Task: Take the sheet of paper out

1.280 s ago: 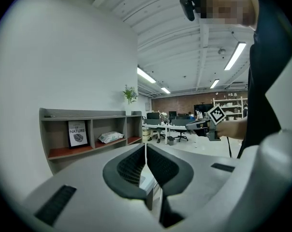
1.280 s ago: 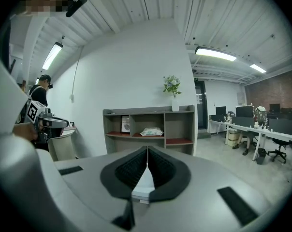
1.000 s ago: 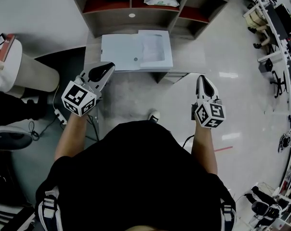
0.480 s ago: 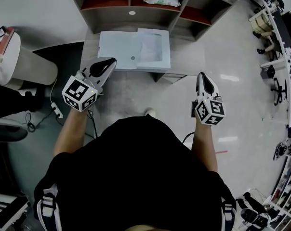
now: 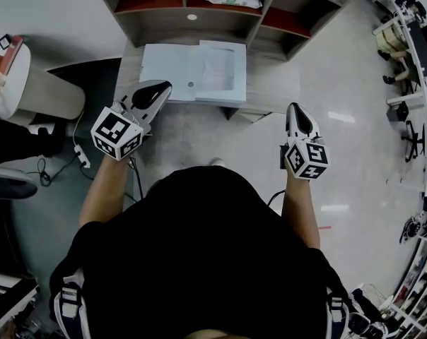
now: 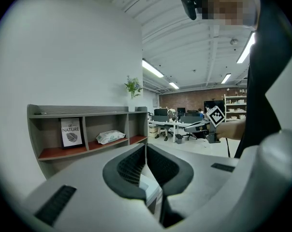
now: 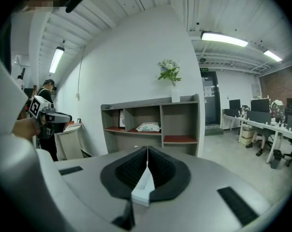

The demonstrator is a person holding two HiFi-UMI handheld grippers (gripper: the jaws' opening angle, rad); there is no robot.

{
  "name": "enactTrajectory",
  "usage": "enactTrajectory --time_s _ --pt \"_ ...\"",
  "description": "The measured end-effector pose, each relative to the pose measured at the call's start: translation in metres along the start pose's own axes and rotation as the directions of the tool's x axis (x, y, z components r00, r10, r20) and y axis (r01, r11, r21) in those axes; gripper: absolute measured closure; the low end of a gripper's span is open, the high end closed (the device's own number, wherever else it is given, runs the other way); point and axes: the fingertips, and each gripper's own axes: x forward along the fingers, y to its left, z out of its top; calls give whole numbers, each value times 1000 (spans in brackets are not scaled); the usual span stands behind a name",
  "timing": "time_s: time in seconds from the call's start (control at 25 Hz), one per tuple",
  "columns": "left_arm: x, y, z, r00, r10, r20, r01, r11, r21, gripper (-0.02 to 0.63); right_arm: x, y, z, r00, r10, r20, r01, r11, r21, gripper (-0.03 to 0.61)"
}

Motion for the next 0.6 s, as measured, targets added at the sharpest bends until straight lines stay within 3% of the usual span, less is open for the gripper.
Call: enactTrajectory --time_s 0.6 --pt "46 -29 8 999 44 -14 -44 999 8 583 7 -52 -4 998 56 -9 -56 998 -12 561"
